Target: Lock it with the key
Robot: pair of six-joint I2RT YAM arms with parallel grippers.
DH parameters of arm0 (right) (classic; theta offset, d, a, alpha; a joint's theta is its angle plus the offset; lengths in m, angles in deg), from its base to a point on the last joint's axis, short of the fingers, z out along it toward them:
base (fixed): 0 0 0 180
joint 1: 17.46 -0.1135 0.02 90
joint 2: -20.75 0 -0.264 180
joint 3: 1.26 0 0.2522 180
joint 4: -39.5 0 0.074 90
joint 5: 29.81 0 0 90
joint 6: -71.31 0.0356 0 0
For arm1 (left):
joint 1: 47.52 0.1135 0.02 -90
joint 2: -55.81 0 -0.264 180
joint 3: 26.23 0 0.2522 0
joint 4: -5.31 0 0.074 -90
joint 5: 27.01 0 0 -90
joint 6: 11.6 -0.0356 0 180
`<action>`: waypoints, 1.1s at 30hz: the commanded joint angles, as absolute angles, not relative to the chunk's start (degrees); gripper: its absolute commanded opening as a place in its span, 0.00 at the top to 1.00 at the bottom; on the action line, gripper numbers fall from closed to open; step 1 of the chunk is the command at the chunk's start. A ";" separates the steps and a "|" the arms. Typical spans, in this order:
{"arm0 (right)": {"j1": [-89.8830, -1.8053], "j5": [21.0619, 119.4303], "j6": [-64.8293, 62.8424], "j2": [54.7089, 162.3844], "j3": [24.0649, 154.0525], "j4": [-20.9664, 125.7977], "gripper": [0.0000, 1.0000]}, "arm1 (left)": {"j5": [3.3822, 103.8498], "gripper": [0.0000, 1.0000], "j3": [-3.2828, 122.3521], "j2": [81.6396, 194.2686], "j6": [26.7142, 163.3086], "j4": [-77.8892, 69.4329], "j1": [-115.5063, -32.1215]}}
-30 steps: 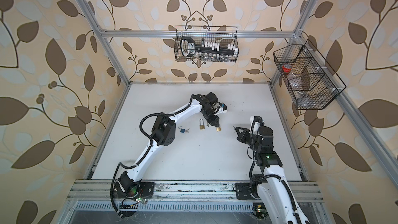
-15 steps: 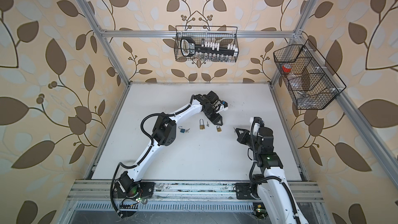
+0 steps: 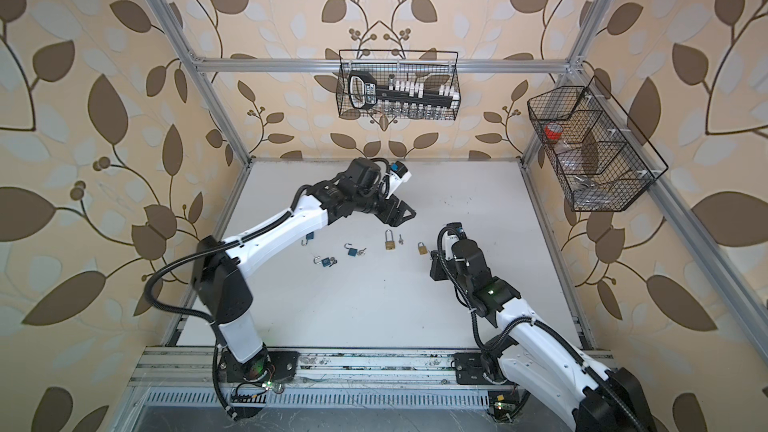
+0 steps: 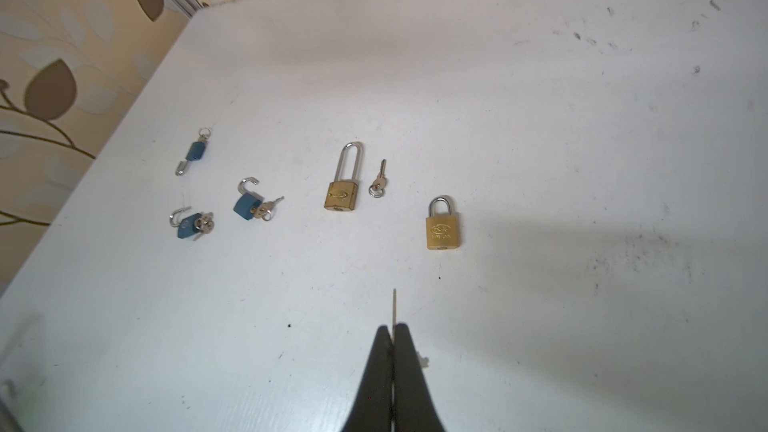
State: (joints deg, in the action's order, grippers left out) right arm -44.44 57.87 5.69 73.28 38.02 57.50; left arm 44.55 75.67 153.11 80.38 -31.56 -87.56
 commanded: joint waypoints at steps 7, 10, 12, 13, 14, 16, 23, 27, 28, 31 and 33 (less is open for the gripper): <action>-39.53 60.02 5.59 85.44 38.23 43.17 1.00 | 58.69 0.20 45.93 129.06 92.00 -23.16 -86.93; -35.83 64.10 6.31 89.18 38.05 40.29 1.00 | 60.34 0.19 39.97 124.66 94.12 -22.22 -86.65; -34.46 65.85 6.34 91.72 38.60 39.37 1.00 | 60.66 0.19 38.38 123.18 95.31 -22.73 -86.49; -34.13 66.34 6.47 92.91 38.93 38.97 1.00 | 60.62 0.19 37.57 122.48 95.84 -22.52 -86.47; -33.99 66.60 6.53 94.07 39.41 38.85 1.00 | 60.78 0.19 36.76 121.86 96.27 -22.30 -86.46; -33.90 66.54 6.75 96.04 40.45 39.34 1.00 | 61.27 0.19 35.63 120.73 96.74 -21.81 -86.46; -33.84 62.85 7.43 99.79 41.77 41.34 1.00 | 62.95 0.20 36.80 119.46 94.79 -24.59 -86.47; -33.81 63.08 7.40 101.44 42.07 39.64 1.00 | 64.13 0.20 37.46 119.27 93.99 -25.10 -86.47; -33.81 63.14 7.49 101.85 42.30 39.11 1.00 | 64.14 0.20 37.46 119.36 93.97 -25.02 -86.46; -33.83 63.27 7.64 103.58 43.12 37.83 1.00 | 63.13 0.20 37.43 119.70 94.50 -24.73 -86.41; -33.81 63.36 7.69 104.61 43.71 37.24 1.00 | 62.83 0.20 37.24 119.71 94.98 -24.41 -86.43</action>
State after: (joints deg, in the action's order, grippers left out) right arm -34.04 63.83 7.17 103.46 41.67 39.49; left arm 62.10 35.54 120.74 94.98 -24.79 -86.83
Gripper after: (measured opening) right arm 0.047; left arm 0.802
